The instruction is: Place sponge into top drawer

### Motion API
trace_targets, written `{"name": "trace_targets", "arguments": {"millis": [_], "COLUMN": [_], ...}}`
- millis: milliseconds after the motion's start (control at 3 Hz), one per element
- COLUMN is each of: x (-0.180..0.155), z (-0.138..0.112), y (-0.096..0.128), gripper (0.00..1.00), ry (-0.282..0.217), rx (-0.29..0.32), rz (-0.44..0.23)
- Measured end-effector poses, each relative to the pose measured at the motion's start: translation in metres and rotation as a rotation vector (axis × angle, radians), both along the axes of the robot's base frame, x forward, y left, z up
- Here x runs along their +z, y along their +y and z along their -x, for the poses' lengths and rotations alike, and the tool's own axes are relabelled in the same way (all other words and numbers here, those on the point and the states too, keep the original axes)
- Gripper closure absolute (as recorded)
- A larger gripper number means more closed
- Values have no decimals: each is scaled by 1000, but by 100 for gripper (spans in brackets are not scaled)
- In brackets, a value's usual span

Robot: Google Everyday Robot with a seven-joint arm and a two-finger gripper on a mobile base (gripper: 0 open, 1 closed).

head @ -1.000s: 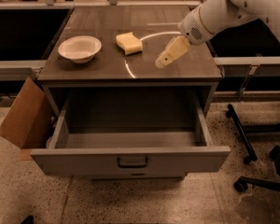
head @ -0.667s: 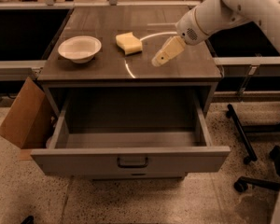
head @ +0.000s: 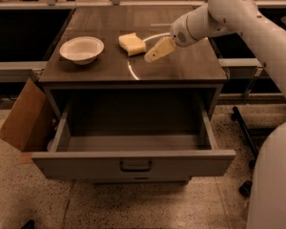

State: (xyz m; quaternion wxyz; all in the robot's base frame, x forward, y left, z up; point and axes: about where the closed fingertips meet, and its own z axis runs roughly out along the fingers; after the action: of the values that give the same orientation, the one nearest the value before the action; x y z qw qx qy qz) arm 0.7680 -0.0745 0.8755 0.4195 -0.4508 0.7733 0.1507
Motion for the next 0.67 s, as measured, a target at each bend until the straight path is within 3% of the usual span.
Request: {"name": "trace_targets", "arguments": {"millis": [333, 667], "x": [-10, -14], "z": [-30, -43], "y": [12, 24], "gripper": [0, 0], "ry": [-10, -12], "rx": [-55, -70], "rz": [-63, -94]}}
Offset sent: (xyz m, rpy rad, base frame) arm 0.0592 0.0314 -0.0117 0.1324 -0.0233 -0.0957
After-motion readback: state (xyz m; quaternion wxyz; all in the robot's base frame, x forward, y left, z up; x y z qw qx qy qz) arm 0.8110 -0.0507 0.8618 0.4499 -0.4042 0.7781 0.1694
